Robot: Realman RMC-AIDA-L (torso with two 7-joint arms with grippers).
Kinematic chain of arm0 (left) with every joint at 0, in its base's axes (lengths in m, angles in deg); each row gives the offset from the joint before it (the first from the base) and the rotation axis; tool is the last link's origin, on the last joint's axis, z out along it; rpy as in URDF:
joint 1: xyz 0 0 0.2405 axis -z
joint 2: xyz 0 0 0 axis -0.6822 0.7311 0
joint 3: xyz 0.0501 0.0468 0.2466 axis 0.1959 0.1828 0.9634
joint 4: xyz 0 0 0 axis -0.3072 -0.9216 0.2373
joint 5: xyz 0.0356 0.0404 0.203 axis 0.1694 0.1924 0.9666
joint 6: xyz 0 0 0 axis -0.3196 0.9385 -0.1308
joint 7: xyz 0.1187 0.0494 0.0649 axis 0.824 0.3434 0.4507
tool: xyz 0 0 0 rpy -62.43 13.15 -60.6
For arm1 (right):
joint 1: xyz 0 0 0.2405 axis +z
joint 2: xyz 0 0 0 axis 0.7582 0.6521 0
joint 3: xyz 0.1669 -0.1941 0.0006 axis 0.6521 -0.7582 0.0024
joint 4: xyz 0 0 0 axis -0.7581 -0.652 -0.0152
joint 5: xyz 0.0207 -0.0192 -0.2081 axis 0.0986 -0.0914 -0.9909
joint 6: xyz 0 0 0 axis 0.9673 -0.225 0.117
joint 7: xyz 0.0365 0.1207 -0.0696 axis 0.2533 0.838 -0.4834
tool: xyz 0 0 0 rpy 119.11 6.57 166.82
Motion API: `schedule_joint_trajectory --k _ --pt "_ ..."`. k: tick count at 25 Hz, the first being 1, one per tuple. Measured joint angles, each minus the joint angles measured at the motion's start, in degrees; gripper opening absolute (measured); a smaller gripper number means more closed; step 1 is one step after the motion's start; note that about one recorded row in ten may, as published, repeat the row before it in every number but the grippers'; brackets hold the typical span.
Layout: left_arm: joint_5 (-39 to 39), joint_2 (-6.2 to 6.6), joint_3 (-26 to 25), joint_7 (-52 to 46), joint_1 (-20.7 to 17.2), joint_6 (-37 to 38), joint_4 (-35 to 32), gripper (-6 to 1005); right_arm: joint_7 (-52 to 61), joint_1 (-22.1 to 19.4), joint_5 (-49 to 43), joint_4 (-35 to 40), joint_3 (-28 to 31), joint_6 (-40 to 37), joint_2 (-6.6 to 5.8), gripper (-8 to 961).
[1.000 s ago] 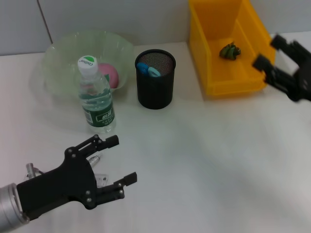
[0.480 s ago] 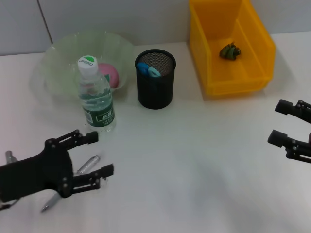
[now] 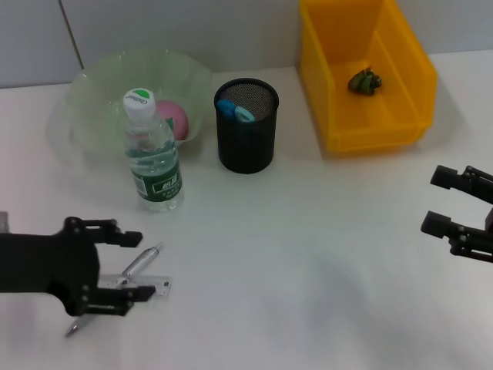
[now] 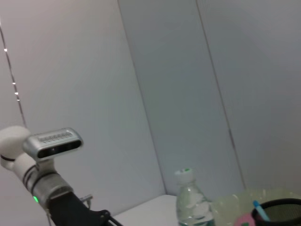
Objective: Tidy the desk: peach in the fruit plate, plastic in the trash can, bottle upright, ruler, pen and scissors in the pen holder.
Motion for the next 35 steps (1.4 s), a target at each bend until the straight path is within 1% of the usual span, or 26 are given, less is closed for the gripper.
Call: schedule_joint_trajectory --k 1,2,4,6,9,10,12,13,17,20,26,28,35 --pt "0.9 -0.4 0.2 -0.2 0.4 0.4 -0.5 762 0.0 -0.2 -0.2 -0.1 0.4 0.0 0.02 843" --pt "3.0 -1.16 0.5 -0.8 1.3 1.1 -1.1 762 -0.1 -0.5 -0.4 -0.2 0.7 0.0 0.06 843" --pt "7.6 -2.15 0.9 -2.0 3.0 1.8 -2.1 762 -0.5 -1.4 -1.0 -0.2 1.0 0.0 0.28 842" --pt "10.7 -2.61 2.0 -2.9 4.6 1.8 -2.3 763 -0.7 -1.7 -1.2 -0.2 1.0 0.0 0.37 842" --pt "11.9 -2.59 5.1 -4.0 6.1 1.6 -2.6 764 -0.9 -2.4 -2.5 -0.2 1.2 -0.2 0.54 842" --pt "14.7 -2.59 6.9 -5.1 7.8 0.5 -3.4 765 -1.0 -2.8 -3.9 -0.6 1.4 -0.3 0.75 842" --pt "14.7 -2.59 6.9 -5.1 7.8 0.5 -3.4 768 -1.1 -3.0 -4.2 -0.7 1.4 -0.4 0.9 842" --pt "17.1 -2.7 7.3 -5.6 9.9 -0.3 -2.8 769 -1.3 -3.5 -4.3 -0.7 1.3 -0.7 1.25 842" --pt "19.4 -2.73 7.9 -6.5 12.7 -1.2 -1.4 774 -1.5 -4.1 -4.4 -0.7 1.4 -1.4 1.69 843" --pt "21.2 -2.74 8.5 -6.7 14.0 -1.5 -0.5 777 -1.5 -4.6 -4.4 -0.7 1.5 -1.9 1.98 842" --pt "23.8 -2.87 10.4 -6.7 16.6 -2.8 2.5 780 -1.6 -4.8 -4.4 -0.7 1.4 -2.4 2.16 842" --pt "24.8 -2.88 10.8 -6.7 17.9 -3.7 4.7 780 -1.6 -4.8 -4.4 -0.7 1.2 -2.4 2.16 842" --pt "25.9 -2.9 11.0 -6.7 19.8 -5.0 7.9 778 -1.5 -4.5 -4.4 -0.7 1.3 -2.4 2.14 843"
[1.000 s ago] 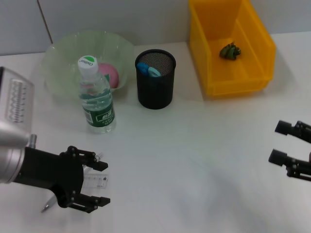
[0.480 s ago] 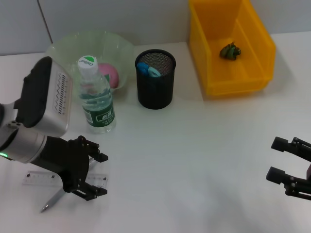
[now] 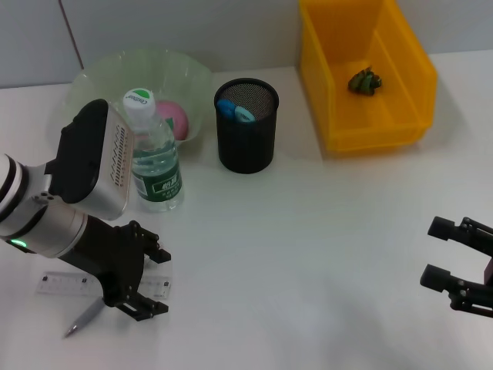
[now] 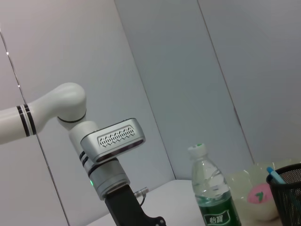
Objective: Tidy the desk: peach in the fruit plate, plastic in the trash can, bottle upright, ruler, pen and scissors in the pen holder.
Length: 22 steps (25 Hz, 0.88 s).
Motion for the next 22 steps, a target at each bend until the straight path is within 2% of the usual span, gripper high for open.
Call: schedule_joint_trajectory --k 22 --pt "1.3 -0.09 2.0 -1.5 1.6 -0.1 2.3 770 0.0 0.3 -0.5 0.0 0.2 0.6 -0.05 843"
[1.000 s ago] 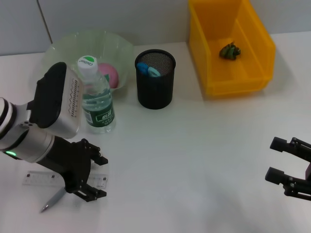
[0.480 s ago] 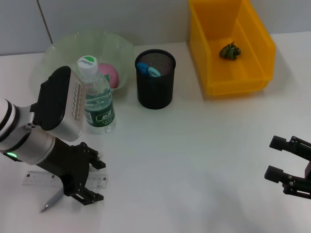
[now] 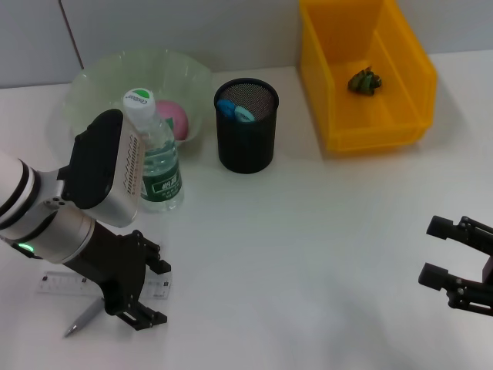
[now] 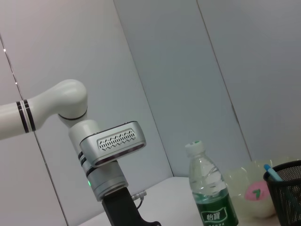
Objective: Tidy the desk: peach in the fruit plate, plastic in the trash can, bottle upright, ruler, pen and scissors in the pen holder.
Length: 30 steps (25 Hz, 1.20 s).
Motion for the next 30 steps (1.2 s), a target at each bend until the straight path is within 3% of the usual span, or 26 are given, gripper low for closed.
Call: schedule_joint_trajectory --k 21,26,30 --pt "1.6 0.1 0.6 0.0 0.4 -0.8 0.8 719 0.3 0.2 -0.1 0.0 0.0 0.1 0.0 842" --pt "1.6 0.09 0.9 0.3 0.4 -0.7 0.3 549 0.3 0.1 -0.1 0.0 0.0 0.1 0.15 842" --pt "1.6 0.04 1.0 0.5 0.7 -0.5 0.2 526 0.4 -0.1 -0.1 0.0 0.0 0.2 0.49 843"
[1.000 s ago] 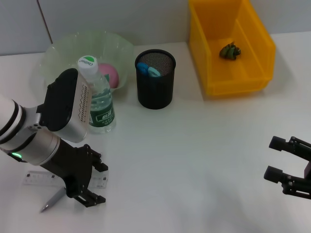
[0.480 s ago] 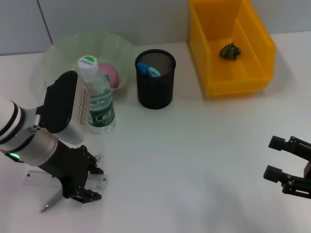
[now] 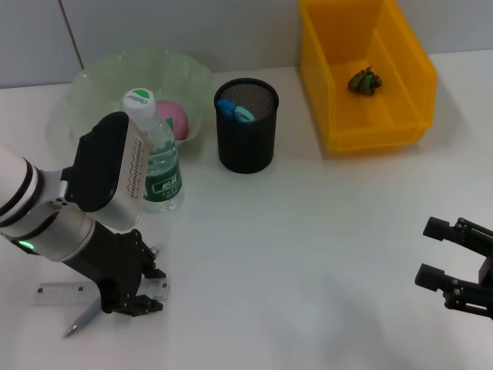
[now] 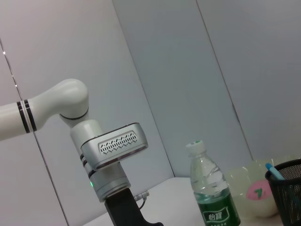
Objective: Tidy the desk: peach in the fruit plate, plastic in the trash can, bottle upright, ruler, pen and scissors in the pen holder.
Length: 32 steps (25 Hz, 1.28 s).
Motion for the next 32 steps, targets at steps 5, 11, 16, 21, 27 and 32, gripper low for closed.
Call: schedule_joint_trajectory --k 5,11,16,21,27,32 --pt "0.0 -0.03 0.5 0.1 0.1 0.2 -0.1 437 0.0 -0.1 0.0 0.0 0.0 0.1 0.12 843" --pt "-3.2 0.0 0.0 -0.1 -0.8 3.6 -4.3 390 0.0 -0.1 0.3 0.0 0.0 0.0 0.15 843" --pt "-12.4 0.21 -2.9 -0.1 -3.6 9.8 -13.0 395 -0.3 -0.3 0.5 0.0 1.5 -0.7 0.2 842" --pt "-25.8 0.0 -5.6 -0.6 -8.4 7.6 -20.0 401 -3.0 -1.7 0.2 0.6 6.7 -3.1 0.09 842" --pt "-45.6 -0.09 -3.0 0.9 -16.4 -5.2 -21.6 408 -7.6 -4.3 0.3 0.2 18.9 -9.3 0.27 842" --pt "-62.4 -0.14 4.2 11.2 -23.0 -15.9 -21.6 414 -21.2 -5.3 0.6 -8.3 22.1 -10.1 2.06 843"
